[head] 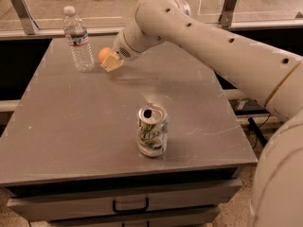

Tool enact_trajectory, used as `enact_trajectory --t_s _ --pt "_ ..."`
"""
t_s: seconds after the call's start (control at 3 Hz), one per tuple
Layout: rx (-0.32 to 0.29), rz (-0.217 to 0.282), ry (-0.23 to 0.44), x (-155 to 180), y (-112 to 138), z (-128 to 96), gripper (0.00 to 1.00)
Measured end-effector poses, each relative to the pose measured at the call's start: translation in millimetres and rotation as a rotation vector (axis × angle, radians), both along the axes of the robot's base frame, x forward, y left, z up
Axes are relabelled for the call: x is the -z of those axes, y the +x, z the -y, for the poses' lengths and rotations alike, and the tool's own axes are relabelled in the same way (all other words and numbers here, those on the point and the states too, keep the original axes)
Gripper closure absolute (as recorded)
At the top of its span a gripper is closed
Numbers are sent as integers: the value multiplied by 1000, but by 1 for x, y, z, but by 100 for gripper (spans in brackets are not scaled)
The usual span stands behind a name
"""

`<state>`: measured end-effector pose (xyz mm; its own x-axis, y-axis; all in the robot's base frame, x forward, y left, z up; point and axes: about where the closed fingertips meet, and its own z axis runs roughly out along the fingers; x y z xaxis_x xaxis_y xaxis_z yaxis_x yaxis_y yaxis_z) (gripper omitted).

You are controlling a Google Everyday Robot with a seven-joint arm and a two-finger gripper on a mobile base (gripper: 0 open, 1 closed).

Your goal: Move orange near water bottle

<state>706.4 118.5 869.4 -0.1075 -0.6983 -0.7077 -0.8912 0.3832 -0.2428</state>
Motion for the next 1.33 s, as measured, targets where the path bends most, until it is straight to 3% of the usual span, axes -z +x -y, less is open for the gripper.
enact_trajectory --t_s 1.0,1.33 --pt "-39 -22 17 11 -2 -22 100" --pt "-51 -43 10 19 -3 -28 82"
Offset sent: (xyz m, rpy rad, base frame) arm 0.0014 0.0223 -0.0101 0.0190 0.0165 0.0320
